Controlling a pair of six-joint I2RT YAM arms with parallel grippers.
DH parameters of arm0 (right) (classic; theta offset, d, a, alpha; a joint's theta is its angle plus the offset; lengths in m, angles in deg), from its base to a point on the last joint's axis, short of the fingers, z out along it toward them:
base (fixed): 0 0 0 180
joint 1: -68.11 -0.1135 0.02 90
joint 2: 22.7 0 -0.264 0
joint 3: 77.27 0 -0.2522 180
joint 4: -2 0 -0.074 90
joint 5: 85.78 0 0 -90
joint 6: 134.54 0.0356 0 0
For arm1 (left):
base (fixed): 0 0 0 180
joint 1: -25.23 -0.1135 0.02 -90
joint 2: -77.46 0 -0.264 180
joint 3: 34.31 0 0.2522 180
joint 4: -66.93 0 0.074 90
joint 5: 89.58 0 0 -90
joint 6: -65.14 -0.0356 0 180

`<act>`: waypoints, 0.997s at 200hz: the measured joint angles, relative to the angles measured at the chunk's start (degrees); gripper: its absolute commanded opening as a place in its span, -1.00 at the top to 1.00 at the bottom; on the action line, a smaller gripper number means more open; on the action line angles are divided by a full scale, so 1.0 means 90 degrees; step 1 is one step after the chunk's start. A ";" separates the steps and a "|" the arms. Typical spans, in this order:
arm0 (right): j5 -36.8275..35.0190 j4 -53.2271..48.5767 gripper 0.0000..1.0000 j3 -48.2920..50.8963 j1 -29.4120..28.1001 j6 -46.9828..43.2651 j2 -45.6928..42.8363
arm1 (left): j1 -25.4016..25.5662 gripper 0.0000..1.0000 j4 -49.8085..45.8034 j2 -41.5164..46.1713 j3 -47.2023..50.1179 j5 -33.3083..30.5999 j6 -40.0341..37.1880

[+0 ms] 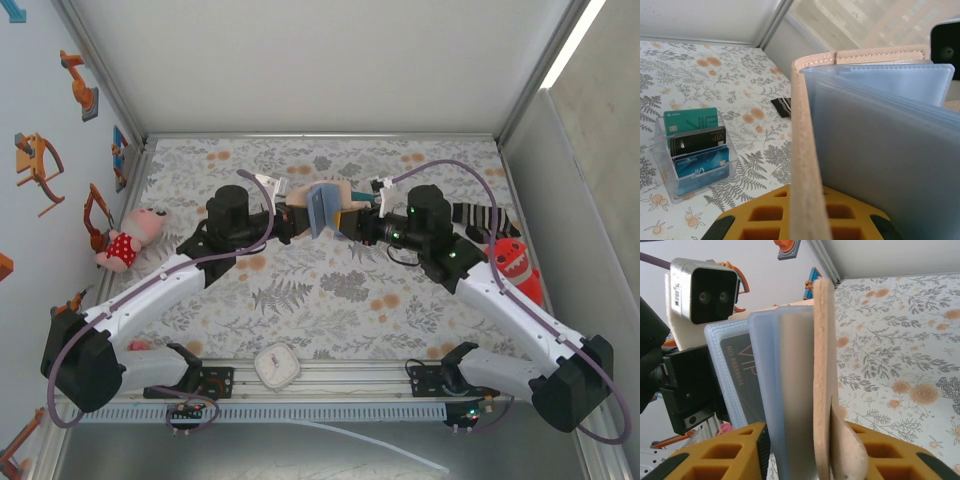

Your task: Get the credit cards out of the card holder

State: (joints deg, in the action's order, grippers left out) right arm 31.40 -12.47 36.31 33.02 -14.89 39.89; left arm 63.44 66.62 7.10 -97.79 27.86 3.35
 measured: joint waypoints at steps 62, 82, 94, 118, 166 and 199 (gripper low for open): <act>-0.0226 -0.0243 -0.09 -0.0039 0.0000 -0.0165 0.0000 | 0.0000 1.00 0.0136 0.0000 0.0002 0.0257 0.0124; -0.0321 -0.0330 -0.05 -0.0039 0.0000 -0.0216 0.0000 | 0.0000 1.00 0.0170 0.0000 0.0002 0.0401 0.0160; -0.0347 -0.0340 0.09 -0.0039 0.0000 -0.0265 0.0000 | 0.0000 1.00 0.0192 0.0000 0.0002 0.0493 0.0177; -0.0386 -0.0350 0.48 -0.0039 0.0000 -0.0301 0.0000 | 0.0000 0.88 0.0202 0.0000 0.0002 0.0634 0.0192; -0.0415 -0.0396 1.00 -0.0039 -0.0005 -0.0299 0.0000 | -0.0044 0.13 0.0117 0.0044 0.0002 0.0748 0.0257; -0.0471 -0.0437 1.00 -0.0039 -0.0005 -0.0299 -0.0010 | -0.0104 -0.14 0.0058 0.0202 0.0058 0.0789 0.0284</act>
State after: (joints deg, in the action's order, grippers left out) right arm 27.16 -16.41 35.96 32.98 -17.58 39.80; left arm 62.50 67.15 8.91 -97.26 34.97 5.90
